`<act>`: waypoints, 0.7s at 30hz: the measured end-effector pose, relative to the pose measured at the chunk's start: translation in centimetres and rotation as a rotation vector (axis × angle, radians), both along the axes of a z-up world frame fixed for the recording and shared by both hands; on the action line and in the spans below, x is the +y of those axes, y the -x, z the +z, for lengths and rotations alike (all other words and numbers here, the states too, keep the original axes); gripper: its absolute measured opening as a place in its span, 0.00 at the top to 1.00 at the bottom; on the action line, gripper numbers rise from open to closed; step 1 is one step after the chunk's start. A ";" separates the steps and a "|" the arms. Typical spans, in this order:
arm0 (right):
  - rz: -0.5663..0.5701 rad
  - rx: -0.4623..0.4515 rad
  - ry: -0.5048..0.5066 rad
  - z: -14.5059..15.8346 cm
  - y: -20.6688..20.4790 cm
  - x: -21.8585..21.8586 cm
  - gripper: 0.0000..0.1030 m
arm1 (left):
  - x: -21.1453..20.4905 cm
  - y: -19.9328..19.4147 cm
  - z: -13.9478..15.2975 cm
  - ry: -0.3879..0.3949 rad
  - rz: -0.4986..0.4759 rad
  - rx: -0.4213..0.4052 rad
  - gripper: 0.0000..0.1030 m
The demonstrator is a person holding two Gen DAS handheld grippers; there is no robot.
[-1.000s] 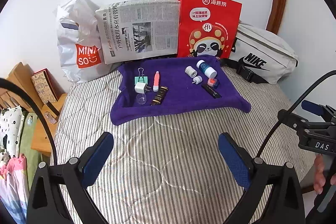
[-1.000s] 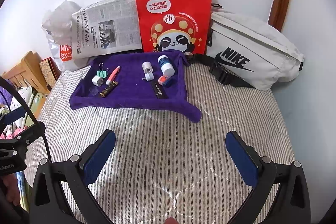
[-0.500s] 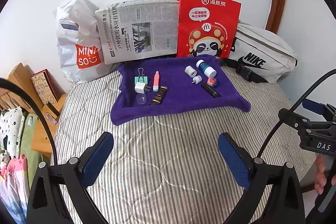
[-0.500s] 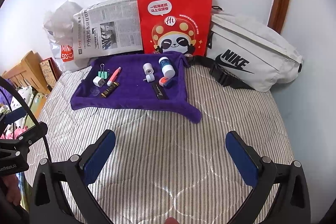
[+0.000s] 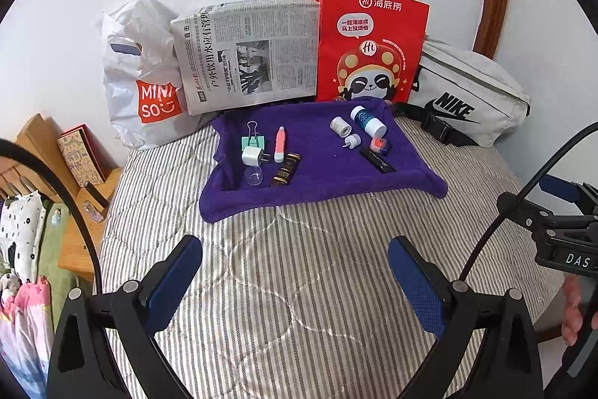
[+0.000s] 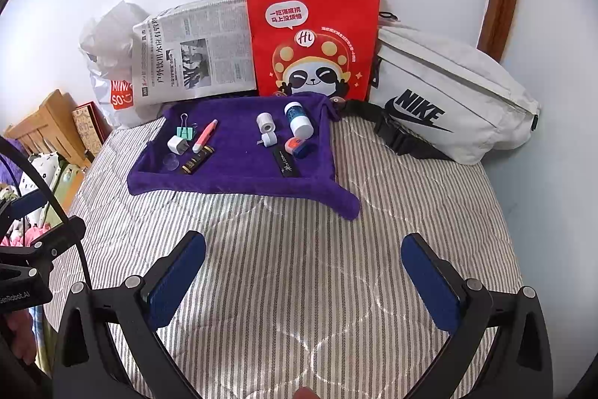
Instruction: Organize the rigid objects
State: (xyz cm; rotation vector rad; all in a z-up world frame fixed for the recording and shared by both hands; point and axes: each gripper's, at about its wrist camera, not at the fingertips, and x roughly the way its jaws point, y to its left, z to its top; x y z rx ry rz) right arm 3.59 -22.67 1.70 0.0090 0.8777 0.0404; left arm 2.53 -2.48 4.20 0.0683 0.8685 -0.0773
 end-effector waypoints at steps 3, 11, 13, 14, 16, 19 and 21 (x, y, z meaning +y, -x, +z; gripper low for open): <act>0.002 0.001 0.002 0.0 0.0 0.0 0.00 | 0.0 0.0 0.0 0.001 -0.001 0.002 0.03; 0.003 0.004 0.005 -0.2 -0.1 -0.1 0.00 | 0.0 0.0 0.0 0.005 0.003 0.001 0.03; 0.002 0.004 0.004 -0.2 -0.1 -0.2 0.00 | 0.4 -0.1 -0.1 0.011 0.002 0.003 0.03; 0.001 0.005 0.004 -0.2 -0.1 -0.2 0.00 | 0.5 -0.1 -0.1 0.012 0.000 0.005 0.03; 0.001 0.007 0.005 -0.2 -0.2 -0.3 0.00 | 0.5 -0.2 -0.2 0.009 -0.003 0.007 0.03; 0.004 0.011 0.003 -0.4 -0.4 -0.2 0.00 | 0.8 -0.5 -0.3 0.014 -0.009 0.007 0.03; 0.006 0.014 0.009 -0.5 -0.5 -0.1 0.00 | 0.7 -0.6 -0.3 0.012 -0.007 0.007 0.03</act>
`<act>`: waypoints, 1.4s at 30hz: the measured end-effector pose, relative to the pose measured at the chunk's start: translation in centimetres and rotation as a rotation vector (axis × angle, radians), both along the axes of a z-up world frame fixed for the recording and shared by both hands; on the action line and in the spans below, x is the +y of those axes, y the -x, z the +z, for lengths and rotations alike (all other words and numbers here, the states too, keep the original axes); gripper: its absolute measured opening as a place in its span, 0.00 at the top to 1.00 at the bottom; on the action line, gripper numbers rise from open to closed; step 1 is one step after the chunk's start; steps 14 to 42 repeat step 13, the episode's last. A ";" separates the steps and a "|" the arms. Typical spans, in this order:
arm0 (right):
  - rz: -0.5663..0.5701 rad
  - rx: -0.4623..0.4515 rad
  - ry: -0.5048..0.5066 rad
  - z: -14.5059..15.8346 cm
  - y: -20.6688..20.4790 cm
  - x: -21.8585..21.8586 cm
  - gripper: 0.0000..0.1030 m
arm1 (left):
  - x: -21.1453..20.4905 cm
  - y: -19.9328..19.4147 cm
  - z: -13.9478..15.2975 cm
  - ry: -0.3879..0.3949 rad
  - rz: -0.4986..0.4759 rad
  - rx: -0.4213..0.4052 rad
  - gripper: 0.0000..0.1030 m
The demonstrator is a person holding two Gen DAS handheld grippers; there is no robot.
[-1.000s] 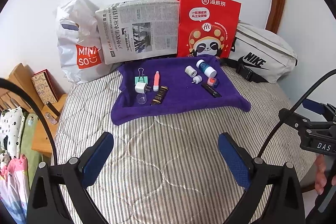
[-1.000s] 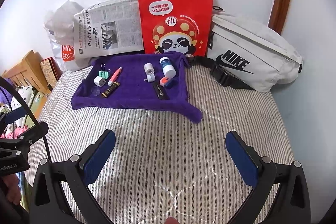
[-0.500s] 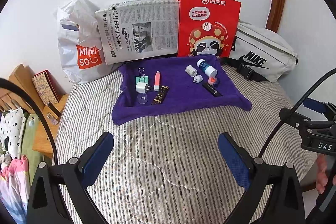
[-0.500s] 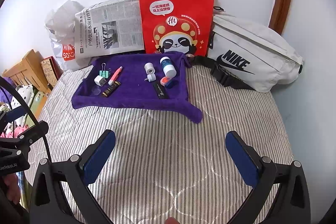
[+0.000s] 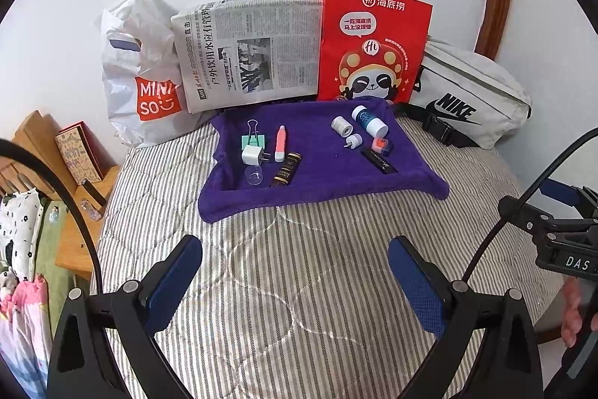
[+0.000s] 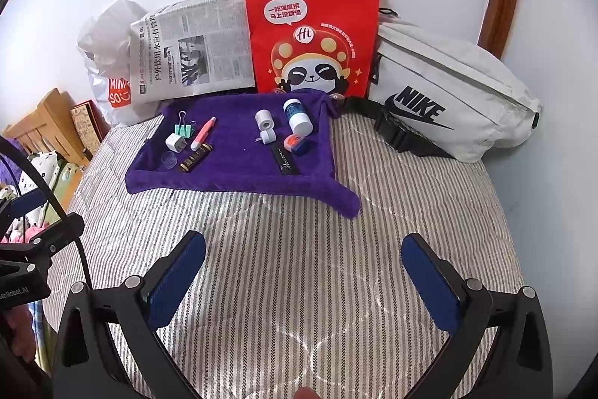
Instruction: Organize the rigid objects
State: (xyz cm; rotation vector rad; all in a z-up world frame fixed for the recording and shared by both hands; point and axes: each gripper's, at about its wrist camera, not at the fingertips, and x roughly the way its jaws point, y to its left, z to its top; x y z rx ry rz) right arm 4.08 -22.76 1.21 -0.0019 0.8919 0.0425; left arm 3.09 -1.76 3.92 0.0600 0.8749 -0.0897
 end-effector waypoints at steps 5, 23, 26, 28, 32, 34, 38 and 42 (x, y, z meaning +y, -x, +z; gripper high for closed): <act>0.004 0.005 0.002 -0.3 -0.3 0.2 0.00 | 0.2 -0.3 -0.2 0.003 0.000 0.003 0.03; -0.010 0.020 0.001 -0.8 -1.2 0.1 0.00 | 0.5 -1.8 -0.3 -0.014 0.005 -0.020 0.03; -0.010 0.020 0.001 -0.8 -1.2 0.1 0.00 | 0.5 -1.8 -0.3 -0.014 0.005 -0.020 0.03; -0.010 0.020 0.001 -0.8 -1.2 0.1 0.00 | 0.5 -1.8 -0.3 -0.014 0.005 -0.020 0.03; -0.010 0.020 0.001 -0.8 -1.2 0.1 0.00 | 0.5 -1.8 -0.3 -0.014 0.005 -0.020 0.03; -0.010 0.020 0.001 -0.8 -1.2 0.1 0.00 | 0.5 -1.8 -0.3 -0.014 0.005 -0.020 0.03; -0.010 0.020 0.001 -0.8 -1.2 0.1 0.00 | 0.5 -1.8 -0.3 -0.014 0.005 -0.020 0.03; -0.010 0.020 0.001 -0.8 -1.2 0.1 0.00 | 0.5 -1.8 -0.3 -0.014 0.005 -0.020 0.03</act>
